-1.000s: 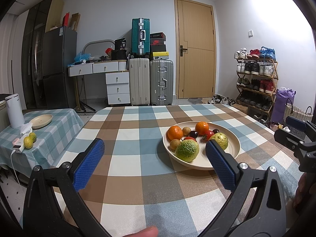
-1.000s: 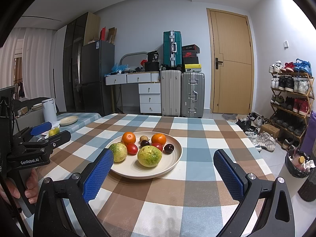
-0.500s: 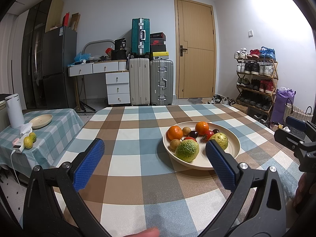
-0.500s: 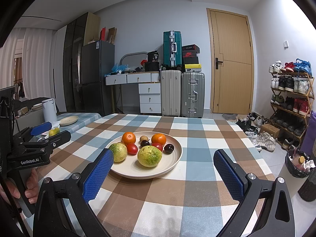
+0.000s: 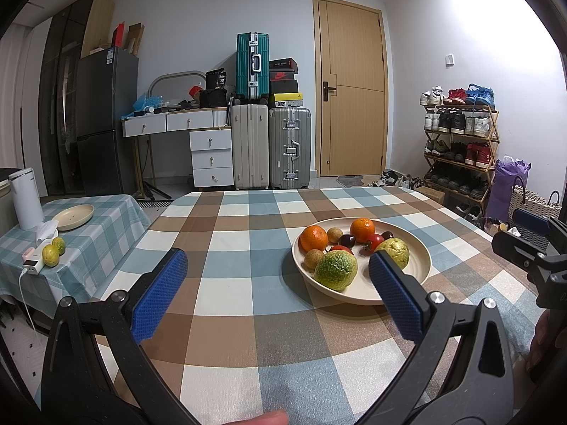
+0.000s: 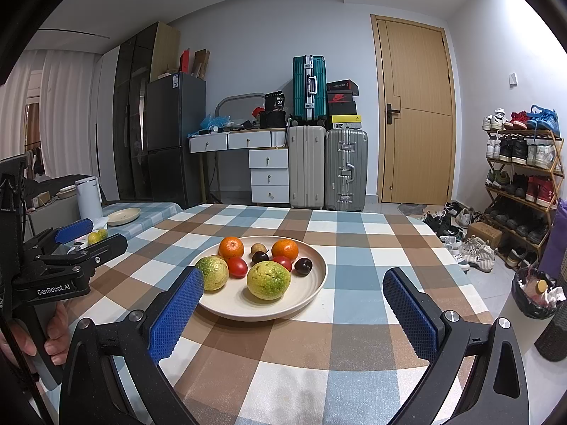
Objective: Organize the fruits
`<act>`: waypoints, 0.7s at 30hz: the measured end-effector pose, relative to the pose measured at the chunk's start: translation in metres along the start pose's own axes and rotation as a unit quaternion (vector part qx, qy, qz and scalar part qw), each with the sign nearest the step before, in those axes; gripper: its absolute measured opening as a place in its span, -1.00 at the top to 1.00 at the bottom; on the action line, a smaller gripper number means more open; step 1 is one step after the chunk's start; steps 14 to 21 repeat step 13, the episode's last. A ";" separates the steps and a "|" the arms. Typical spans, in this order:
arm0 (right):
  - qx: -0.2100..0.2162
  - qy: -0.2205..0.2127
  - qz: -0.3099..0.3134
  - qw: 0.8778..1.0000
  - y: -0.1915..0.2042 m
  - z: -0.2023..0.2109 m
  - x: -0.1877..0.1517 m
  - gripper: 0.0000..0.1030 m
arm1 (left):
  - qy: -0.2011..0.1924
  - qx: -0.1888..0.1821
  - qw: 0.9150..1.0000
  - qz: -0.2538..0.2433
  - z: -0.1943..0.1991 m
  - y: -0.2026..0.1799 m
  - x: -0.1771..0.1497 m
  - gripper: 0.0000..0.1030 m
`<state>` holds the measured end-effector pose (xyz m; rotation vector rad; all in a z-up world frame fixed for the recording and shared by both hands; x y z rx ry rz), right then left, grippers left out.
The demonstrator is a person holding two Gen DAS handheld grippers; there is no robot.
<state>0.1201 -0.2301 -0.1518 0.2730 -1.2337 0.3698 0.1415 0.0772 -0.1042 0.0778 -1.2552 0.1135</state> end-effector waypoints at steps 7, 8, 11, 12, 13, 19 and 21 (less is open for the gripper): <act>0.000 0.000 0.000 1.000 -0.001 0.000 0.000 -1.00 | 0.000 0.000 1.000 0.000 -0.001 0.000 -0.001 -0.98; 0.000 0.000 0.000 1.000 -0.001 0.000 0.000 -1.00 | 0.000 0.000 1.000 0.000 -0.003 0.000 -0.001 -0.98; 0.000 0.000 0.000 1.000 -0.001 0.000 0.000 -1.00 | 0.000 0.000 1.000 0.000 0.000 0.000 0.000 -0.98; 0.000 0.000 0.000 1.000 -0.001 0.000 0.000 -1.00 | 0.000 0.000 1.000 0.000 0.000 0.000 0.000 -0.98; 0.000 0.000 0.000 1.000 0.000 0.000 0.000 -1.00 | 0.000 -0.002 1.000 0.000 -0.003 -0.001 -0.002 -0.98; 0.000 0.000 0.000 1.000 0.000 0.000 0.000 -1.00 | 0.000 -0.002 1.000 0.000 -0.003 -0.001 -0.002 -0.98; 0.000 0.000 0.000 1.000 0.000 0.000 0.000 -1.00 | 0.000 -0.002 1.000 0.000 -0.003 -0.001 -0.002 -0.98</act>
Point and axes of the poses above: each gripper's, at about its wrist camera, not at the fingertips, and z roughly against the way its jaws point, y to its left, x to its top, the point moved 8 cm from there along -z, roughly the way its jaws point, and after that the axes turned 1 degree about -y, right-handed, at the moved point
